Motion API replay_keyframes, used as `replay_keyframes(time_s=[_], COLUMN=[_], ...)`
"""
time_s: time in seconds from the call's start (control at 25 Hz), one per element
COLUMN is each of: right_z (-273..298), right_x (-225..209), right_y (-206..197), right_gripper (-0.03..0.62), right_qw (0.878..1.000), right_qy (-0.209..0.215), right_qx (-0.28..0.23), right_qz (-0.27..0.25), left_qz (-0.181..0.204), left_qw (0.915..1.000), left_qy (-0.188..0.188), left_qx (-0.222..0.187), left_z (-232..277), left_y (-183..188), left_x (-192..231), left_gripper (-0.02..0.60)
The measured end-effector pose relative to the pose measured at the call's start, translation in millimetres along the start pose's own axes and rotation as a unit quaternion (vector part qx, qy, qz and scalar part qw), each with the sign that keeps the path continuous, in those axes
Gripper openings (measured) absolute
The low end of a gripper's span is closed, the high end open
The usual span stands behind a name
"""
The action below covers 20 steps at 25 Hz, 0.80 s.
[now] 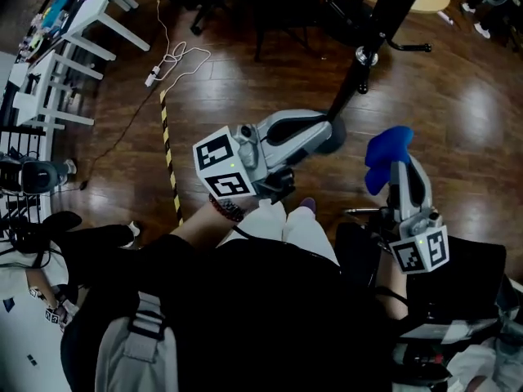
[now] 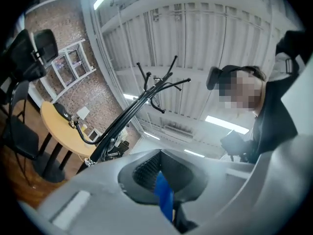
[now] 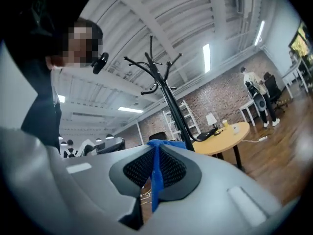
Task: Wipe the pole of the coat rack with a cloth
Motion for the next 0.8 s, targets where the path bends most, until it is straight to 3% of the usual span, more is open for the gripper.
replay_keyframes(time_s=[0.16, 0.28, 0.48, 0.6, 0.8], right_z=[-1, 0, 3, 10, 9], right_x=[59, 85, 98, 98, 100], right_y=[22, 36, 42, 45, 44], right_gripper=[0.02, 0.02, 0.02, 0.02, 0.018], right_qw=[0.998, 0.993, 0.99, 0.988, 0.986], right_qy=[0.019, 0.014, 0.005, 0.003, -0.013], right_qx=[-0.001, -0.021, -0.021, -0.015, -0.016], right_qz=[-0.057, -0.112, -0.142, -0.154, -0.163], left_qz=[0.076, 0.091, 0.108, 0.112, 0.162], left_qw=[0.9968, 0.9949, 0.9925, 0.9927, 0.9854], left_qy=[-0.022, -0.04, -0.054, -0.042, -0.041], left_qx=[0.011, -0.017, -0.021, -0.017, 0.03], left_z=[9, 6, 1, -3, 1], left_y=[43, 65, 75, 74, 71], left_x=[-39, -62, -79, -76, -81], left_gripper=[-0.006, -0.006, -0.006, -0.006, -0.006])
Point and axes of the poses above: the fingertips, and each gripper's own axes: z forward along the fingers, x to its left, y out of its top, the point moved 2 cm from there along -z, backward along the fingers, and after that the axes turned 13 degrees about z, right-handed, at the moved point
